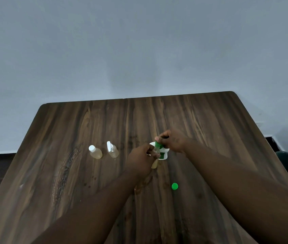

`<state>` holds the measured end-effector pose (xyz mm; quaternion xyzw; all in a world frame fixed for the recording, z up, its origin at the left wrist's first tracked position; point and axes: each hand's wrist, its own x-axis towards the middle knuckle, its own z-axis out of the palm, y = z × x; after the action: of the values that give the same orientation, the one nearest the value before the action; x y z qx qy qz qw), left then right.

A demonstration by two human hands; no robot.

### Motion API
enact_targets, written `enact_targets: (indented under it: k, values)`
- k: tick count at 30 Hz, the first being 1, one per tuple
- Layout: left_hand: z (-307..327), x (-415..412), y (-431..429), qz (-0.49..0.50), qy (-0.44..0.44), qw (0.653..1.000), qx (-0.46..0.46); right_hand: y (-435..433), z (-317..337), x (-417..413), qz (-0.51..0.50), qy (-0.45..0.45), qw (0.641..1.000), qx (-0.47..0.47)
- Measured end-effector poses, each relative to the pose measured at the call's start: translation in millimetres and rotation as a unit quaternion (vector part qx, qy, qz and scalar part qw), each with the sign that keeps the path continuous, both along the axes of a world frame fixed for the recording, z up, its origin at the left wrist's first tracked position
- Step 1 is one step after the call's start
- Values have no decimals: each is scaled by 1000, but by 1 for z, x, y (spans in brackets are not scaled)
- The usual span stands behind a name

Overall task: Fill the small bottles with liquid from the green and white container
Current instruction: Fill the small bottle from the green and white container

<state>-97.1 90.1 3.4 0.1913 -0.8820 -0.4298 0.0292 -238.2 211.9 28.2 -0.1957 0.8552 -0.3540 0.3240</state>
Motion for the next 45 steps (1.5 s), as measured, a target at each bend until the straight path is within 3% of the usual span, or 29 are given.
enact_targets:
  k: [45]
  values:
    - [-2, 4, 8, 22, -23, 999, 5, -1, -7, 2, -20, 16, 999, -21]
